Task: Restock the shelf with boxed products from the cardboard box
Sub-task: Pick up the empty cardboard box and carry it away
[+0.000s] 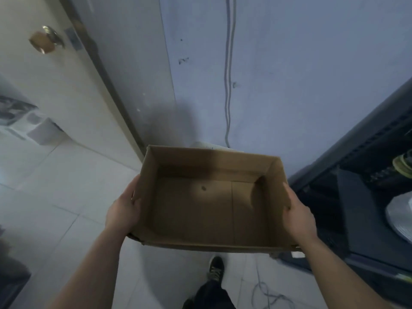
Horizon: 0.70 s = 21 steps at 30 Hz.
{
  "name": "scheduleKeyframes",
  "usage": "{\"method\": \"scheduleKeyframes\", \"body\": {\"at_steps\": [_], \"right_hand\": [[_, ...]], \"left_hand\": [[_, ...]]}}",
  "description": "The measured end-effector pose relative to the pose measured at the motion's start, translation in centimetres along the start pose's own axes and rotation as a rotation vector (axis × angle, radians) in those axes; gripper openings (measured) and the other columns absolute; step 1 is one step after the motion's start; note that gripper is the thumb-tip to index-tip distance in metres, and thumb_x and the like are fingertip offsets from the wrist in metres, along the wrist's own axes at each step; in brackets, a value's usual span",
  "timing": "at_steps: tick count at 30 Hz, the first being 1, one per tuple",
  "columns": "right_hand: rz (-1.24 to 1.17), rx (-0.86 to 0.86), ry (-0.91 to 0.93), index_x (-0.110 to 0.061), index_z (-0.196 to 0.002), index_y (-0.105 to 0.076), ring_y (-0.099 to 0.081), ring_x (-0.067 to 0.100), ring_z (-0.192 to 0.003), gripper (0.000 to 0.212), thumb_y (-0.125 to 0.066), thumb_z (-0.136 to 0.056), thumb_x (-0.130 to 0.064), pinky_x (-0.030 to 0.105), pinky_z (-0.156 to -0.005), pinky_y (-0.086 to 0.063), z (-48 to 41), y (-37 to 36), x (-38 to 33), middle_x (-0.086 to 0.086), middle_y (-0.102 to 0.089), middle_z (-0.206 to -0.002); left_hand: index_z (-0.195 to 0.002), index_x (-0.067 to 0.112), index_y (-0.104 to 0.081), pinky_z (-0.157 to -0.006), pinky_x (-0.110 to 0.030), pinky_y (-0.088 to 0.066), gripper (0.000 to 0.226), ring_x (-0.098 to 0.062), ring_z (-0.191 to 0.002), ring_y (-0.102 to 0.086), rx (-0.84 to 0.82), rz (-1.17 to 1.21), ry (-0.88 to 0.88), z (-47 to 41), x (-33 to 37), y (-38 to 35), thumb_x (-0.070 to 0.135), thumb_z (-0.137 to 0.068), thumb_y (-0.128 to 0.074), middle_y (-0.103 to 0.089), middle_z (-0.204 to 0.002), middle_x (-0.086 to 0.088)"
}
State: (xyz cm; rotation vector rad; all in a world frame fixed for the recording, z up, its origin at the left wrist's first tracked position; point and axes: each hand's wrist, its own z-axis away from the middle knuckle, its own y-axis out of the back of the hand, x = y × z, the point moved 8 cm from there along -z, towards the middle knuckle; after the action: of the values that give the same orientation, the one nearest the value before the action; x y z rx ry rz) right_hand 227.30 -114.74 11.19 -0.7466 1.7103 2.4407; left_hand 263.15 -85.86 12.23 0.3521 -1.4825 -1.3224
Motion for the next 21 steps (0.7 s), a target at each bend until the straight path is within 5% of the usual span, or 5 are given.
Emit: {"method": "scheduleKeyframes", "body": {"at_steps": [5, 8, 13, 21], "right_hand": [[0.019, -0.022, -0.022, -0.043, -0.151, -0.012, -0.052, 0.020, -0.054, 0.074, -0.034, -0.093, -0.002, 0.030, -0.046, -0.034, -6.7, -0.8, -1.0, 0.005, -0.055, -0.066], [0.014, -0.021, -0.006, -0.036, -0.152, -0.012, -0.054, 0.020, -0.055, 0.070, -0.036, -0.096, -0.003, 0.032, -0.048, -0.041, -10.6, -1.9, -1.6, 0.004, -0.055, -0.066], [-0.078, -0.007, -0.103, -0.038, -0.150, -0.020, -0.061, 0.027, -0.072, 0.054, -0.033, -0.102, -0.019, 0.050, -0.072, -0.055, -15.5, -4.6, -1.6, 0.007, -0.059, -0.083], [-0.072, 0.022, -0.145, -0.041, -0.151, -0.011, -0.057, 0.025, -0.057, 0.075, -0.040, -0.095, -0.001, 0.043, -0.057, -0.053, -20.9, -9.2, -0.9, 0.007, -0.056, -0.068]], "left_hand": [[-0.146, 0.046, -0.020, -0.077, -0.039, -0.049, 0.065, -0.033, -0.099, -0.061, -0.047, -0.058, -0.001, -6.8, 2.1, -3.0, 0.015, -0.094, -0.043, -0.063, -0.121, -0.006], [-0.147, 0.045, -0.019, -0.081, -0.042, -0.050, 0.063, -0.032, -0.102, -0.061, -0.066, -0.064, -0.037, -10.8, 3.5, -4.7, 0.016, -0.096, -0.041, -0.062, -0.124, -0.005], [-0.146, 0.048, -0.018, -0.080, -0.044, -0.052, 0.061, -0.034, -0.098, -0.062, -0.079, -0.069, -0.031, -17.5, 4.4, -7.4, 0.016, -0.098, -0.038, -0.062, -0.121, -0.010], [-0.145, 0.051, -0.016, -0.078, -0.042, -0.048, 0.059, -0.034, -0.097, -0.062, -0.118, -0.071, -0.108, -26.0, 5.1, -12.4, 0.018, -0.100, -0.035, -0.064, -0.119, -0.009]]}}
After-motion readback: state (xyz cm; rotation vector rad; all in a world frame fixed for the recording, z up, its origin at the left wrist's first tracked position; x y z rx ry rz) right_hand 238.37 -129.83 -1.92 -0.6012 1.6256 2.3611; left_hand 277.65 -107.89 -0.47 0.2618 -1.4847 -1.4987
